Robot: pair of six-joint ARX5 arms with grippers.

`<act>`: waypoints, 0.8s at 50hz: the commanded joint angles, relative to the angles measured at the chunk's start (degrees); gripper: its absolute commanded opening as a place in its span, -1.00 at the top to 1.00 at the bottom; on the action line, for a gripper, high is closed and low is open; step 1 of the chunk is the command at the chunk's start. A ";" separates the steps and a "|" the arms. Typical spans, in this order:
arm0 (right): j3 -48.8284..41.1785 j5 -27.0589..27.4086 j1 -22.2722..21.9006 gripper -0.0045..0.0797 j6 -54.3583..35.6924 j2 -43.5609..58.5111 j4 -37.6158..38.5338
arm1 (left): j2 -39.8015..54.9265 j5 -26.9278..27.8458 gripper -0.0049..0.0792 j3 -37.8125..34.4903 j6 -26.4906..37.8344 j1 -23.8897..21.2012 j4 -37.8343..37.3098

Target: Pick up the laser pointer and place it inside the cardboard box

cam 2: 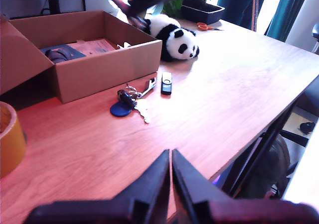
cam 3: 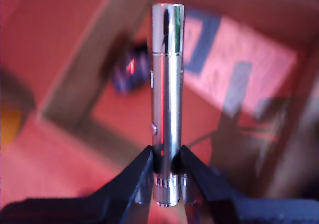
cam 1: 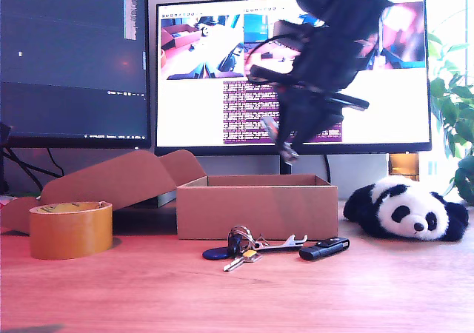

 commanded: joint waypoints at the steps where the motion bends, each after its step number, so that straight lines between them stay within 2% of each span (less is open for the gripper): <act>1: 2.58 0.07 -0.22 0.92 -0.50 3.15 -0.98 | 0.22 -0.31 0.93 -0.52 0.24 -0.04 0.48; 18: 14.10 1.99 -1.16 0.92 -4.35 15.06 -6.69 | 0.22 -2.32 0.93 -0.52 0.24 -0.04 0.48; 40: 14.60 1.97 -2.03 0.91 -4.90 18.64 -10.82 | 0.22 -2.91 0.93 -0.52 0.26 -0.04 0.52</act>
